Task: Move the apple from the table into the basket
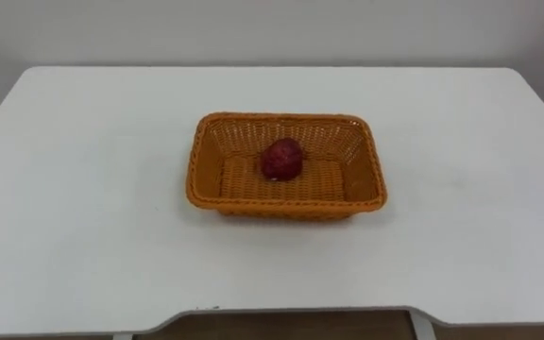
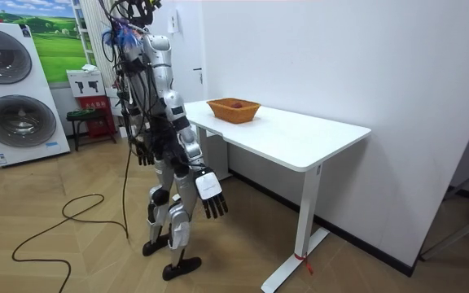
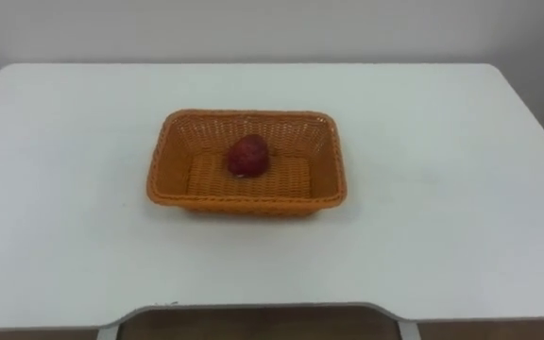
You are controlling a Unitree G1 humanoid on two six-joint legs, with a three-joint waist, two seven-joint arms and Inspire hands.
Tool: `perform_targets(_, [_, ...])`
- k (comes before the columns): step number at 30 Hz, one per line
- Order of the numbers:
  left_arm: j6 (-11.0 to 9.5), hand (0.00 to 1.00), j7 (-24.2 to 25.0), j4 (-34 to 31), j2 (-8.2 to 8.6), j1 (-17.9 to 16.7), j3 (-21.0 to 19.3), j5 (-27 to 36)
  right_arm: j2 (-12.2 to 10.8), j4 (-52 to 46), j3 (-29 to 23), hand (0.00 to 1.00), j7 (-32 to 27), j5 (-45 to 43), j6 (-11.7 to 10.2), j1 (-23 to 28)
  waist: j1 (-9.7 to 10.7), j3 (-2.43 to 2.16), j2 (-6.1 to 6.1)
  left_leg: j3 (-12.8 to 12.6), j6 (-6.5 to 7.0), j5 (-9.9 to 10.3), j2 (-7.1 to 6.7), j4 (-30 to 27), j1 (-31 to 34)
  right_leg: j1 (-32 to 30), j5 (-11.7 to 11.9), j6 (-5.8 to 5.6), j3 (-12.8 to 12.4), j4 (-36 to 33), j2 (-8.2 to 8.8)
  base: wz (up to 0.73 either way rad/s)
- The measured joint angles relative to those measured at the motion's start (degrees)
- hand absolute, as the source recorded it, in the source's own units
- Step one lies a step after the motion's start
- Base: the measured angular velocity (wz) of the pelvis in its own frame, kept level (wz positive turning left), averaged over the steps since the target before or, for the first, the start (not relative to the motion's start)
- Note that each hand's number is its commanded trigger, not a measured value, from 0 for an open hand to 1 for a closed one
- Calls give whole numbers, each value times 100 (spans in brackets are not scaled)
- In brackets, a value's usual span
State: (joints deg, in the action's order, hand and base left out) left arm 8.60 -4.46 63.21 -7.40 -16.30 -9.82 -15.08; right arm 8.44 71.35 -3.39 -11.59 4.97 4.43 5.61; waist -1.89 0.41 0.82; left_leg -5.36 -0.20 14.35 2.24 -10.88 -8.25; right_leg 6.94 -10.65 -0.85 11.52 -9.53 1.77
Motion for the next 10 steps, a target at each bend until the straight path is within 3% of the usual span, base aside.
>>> perform_targets(10, [190, 0, 173, 118, 24, 90, 212, -25, -23, -9, 226, 0, 443, -93, -90, 67, 6, 0, -14, 8, 1, 1, -4, 28, -1, 2, -6, -6, 31, 2, 4, 1])
